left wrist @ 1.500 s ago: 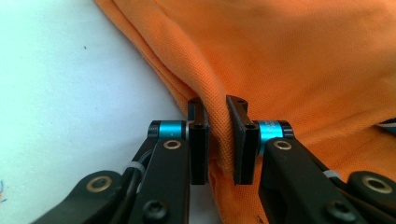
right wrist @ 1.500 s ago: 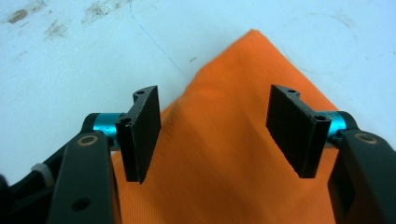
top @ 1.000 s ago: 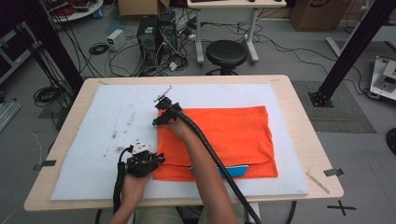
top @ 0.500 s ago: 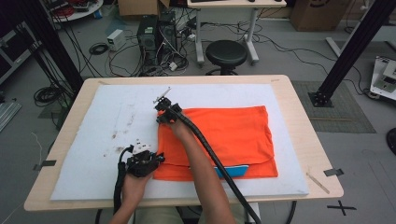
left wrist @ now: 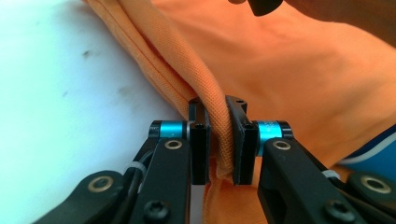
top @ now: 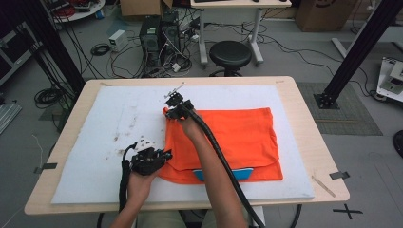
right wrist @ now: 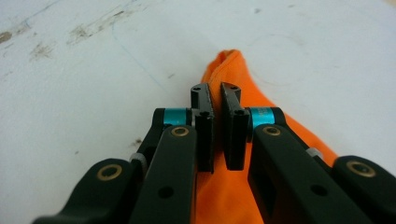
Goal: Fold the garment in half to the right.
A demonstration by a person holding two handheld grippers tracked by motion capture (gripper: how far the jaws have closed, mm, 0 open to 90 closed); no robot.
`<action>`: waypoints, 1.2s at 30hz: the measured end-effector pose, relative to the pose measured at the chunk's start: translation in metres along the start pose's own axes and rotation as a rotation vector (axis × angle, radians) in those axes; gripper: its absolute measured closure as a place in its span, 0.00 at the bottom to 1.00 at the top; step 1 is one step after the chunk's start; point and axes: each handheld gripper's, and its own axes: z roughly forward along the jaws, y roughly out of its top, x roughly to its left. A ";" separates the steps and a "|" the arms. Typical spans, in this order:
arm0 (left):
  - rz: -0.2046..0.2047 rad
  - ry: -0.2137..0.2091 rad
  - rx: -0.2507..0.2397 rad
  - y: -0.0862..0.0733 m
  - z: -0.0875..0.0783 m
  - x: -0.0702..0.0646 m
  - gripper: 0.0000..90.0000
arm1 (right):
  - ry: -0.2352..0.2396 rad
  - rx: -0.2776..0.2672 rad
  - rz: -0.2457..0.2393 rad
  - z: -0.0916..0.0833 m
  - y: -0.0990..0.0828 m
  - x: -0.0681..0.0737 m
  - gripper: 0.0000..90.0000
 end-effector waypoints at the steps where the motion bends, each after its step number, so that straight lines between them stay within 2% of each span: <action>1: 0.001 -0.008 -0.006 0.003 0.001 -0.003 0.89 | -0.006 -0.003 0.010 -0.005 -0.001 -0.003 0.95; 5: 0.004 -0.038 -0.016 0.011 0.005 -0.014 0.89 | -0.014 -0.027 0.021 -0.023 -0.006 -0.016 0.95; 8: 0.014 -0.033 -0.004 0.010 0.008 -0.019 0.89 | 0.005 -0.043 0.042 -0.032 -0.010 -0.022 0.95; 12: -0.004 -0.029 0.005 0.007 0.007 -0.015 0.89 | 0.062 -0.032 0.034 -0.024 -0.010 -0.016 0.95; 16: -0.008 -0.027 0.008 0.007 0.006 -0.011 0.89 | 0.091 -0.015 0.011 -0.011 -0.008 -0.004 0.92; 19: -0.010 -0.025 0.007 0.006 0.005 -0.010 0.89 | 0.145 0.027 0.036 0.002 -0.006 0.001 0.68; 22: -0.012 -0.022 0.009 0.005 0.005 -0.008 0.89 | 0.161 0.070 0.021 0.012 -0.005 0.008 0.61; 23: -0.014 -0.020 0.008 0.004 0.004 -0.008 0.89 | 0.153 0.085 0.011 0.015 -0.005 0.011 0.60; 24: -0.011 -0.018 0.010 0.004 0.004 -0.007 0.89 | 0.140 0.098 0.004 0.018 -0.004 0.014 0.61; 27: -0.013 -0.016 0.010 0.004 0.004 -0.007 0.89 | 0.102 0.115 -0.038 0.022 -0.004 0.020 0.71; 28: -0.012 -0.016 0.011 0.004 0.004 -0.007 0.89 | 0.096 0.125 -0.046 0.022 -0.004 0.021 0.81; 30: -0.012 -0.017 0.011 0.004 0.005 -0.007 0.89 | 0.089 0.133 -0.065 0.022 -0.004 0.021 0.91; 34: -0.009 -0.020 0.008 0.006 0.006 -0.009 0.89 | 0.090 0.113 -0.064 0.016 -0.004 0.018 0.94; 36: -0.010 -0.026 0.007 0.007 0.007 -0.010 0.89 | 0.086 0.092 -0.049 0.010 -0.003 0.015 0.94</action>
